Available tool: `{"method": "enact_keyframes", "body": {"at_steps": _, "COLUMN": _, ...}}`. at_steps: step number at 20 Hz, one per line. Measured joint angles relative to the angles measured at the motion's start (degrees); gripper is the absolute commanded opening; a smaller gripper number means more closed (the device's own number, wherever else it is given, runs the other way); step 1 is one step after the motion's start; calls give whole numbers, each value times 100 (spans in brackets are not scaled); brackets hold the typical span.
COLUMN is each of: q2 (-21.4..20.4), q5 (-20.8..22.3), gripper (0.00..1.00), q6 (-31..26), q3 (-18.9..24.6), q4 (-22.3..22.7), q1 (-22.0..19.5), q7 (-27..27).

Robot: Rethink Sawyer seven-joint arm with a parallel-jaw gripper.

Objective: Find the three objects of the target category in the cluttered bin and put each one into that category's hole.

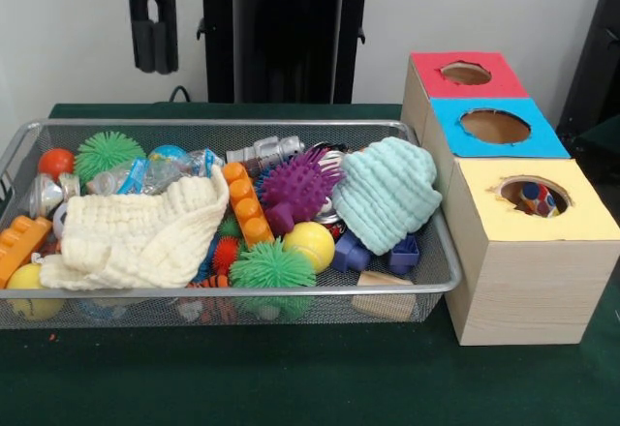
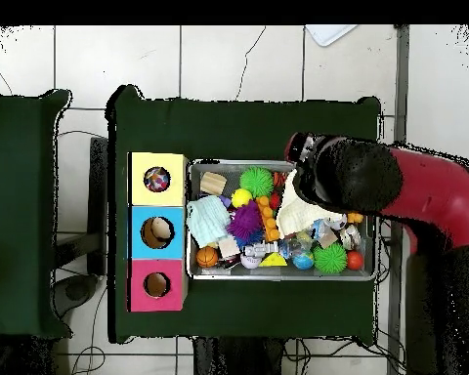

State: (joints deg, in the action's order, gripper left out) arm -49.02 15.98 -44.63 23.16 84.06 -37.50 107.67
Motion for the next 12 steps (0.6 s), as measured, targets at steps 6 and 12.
{"method": "enact_keyframes", "body": {"at_steps": 6, "q2": 252, "q5": 199, "gripper": 0, "q6": 72, "q3": -17, "q4": -76, "q1": 403, "q7": 0}}
{"method": "enact_keyframes", "body": {"at_steps": 12, "q2": 508, "q5": 232, "gripper": 0, "q6": 186, "q3": -17, "q4": -77, "q1": 697, "q7": 0}}
